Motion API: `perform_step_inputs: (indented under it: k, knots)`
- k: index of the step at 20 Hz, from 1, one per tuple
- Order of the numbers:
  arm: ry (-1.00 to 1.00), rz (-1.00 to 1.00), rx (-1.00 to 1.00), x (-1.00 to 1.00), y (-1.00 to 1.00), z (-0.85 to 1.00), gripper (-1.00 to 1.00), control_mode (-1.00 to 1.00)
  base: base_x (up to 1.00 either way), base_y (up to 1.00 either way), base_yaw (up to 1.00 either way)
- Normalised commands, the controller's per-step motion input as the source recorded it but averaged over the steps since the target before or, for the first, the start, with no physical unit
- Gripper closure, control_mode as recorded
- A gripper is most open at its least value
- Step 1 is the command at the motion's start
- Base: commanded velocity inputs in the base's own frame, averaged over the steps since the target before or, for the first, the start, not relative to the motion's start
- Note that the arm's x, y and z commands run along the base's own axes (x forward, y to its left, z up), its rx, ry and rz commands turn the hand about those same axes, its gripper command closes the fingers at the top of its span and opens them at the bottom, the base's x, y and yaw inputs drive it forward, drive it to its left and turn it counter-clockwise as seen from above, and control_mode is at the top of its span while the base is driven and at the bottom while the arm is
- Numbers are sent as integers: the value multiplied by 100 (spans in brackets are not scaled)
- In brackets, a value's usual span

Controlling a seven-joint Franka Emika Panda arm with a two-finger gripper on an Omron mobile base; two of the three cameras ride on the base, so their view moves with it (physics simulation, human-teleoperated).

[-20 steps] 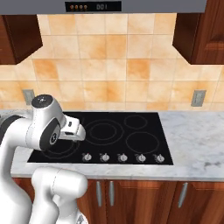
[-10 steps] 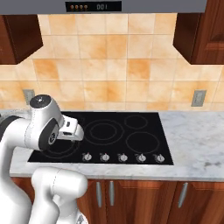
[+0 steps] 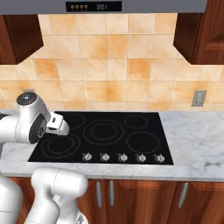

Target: Pick the cup and bowl from the counter and place them on the counter next to the sink.

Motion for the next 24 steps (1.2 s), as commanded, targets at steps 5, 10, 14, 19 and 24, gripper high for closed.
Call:
perform_step_inputs:
  k: [5, 10, 14, 19, 24]
  knots:
    - [-9, -1, 28, 2, 38, 0, -100, -100, 0, 0, 0]
    - [-1, 7, 29, 0, 33, 0, -100, -100, 0, 0, 0]
    - [13, 6, 9, 4, 66, 10, -100, -100, 0, 0, 0]
    - [29, 5, 0, 7, 71, 7, -100, -100, 0, 0, 0]
    - [25, 0, 1, 53, 9, -1, -100, -100, 0, 0, 0]
